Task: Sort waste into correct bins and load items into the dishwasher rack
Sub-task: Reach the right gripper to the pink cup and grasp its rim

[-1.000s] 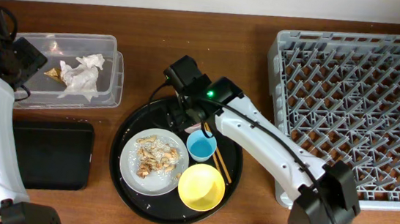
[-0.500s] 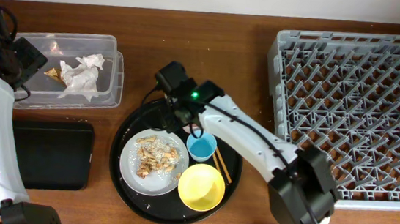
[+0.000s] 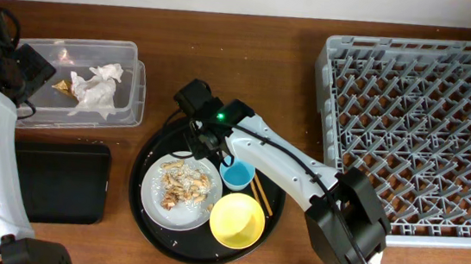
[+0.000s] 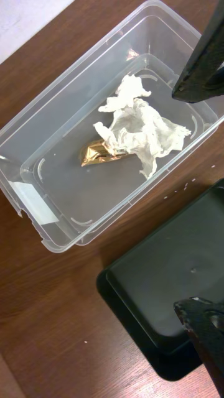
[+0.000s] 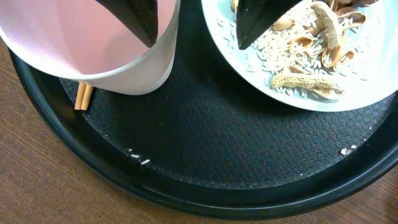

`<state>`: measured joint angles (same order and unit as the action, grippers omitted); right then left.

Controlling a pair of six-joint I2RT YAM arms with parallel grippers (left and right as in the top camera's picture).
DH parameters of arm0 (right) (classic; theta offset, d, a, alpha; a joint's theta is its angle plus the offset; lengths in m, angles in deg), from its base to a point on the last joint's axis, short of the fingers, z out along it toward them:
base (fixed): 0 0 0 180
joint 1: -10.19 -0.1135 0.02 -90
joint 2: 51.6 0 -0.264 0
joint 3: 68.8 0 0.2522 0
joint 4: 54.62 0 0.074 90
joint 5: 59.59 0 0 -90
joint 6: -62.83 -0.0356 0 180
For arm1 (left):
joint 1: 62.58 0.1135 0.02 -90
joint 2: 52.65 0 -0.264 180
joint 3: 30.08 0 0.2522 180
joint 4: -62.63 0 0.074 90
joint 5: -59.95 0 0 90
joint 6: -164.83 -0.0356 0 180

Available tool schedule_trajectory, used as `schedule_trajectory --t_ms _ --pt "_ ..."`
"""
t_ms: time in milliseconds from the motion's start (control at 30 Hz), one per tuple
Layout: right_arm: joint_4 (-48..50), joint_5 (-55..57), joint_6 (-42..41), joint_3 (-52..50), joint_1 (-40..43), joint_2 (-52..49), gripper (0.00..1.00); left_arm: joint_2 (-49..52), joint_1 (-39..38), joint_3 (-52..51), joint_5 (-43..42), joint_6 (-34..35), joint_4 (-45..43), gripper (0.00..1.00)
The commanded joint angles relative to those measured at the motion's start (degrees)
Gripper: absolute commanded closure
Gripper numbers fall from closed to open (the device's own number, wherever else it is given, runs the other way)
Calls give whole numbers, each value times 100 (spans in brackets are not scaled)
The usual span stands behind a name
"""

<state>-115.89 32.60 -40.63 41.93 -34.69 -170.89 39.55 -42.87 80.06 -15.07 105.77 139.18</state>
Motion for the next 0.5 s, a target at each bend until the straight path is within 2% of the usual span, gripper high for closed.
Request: schedule_trajectory --t_ms 0,200,400,467 --pt "-4 111 -55 -11 -15 -103 60 -61 33 61 39 31 -13 1" --pt "-7 131 -55 -33 -15 -295 60 -61 33 61 39 31 -13 1" --pt "-7 131 -52 57 -15 -280 65 -61 33 61 39 31 -13 1" --pt "-79 129 -55 157 -15 -280 70 -61 33 61 39 31 -13 1"
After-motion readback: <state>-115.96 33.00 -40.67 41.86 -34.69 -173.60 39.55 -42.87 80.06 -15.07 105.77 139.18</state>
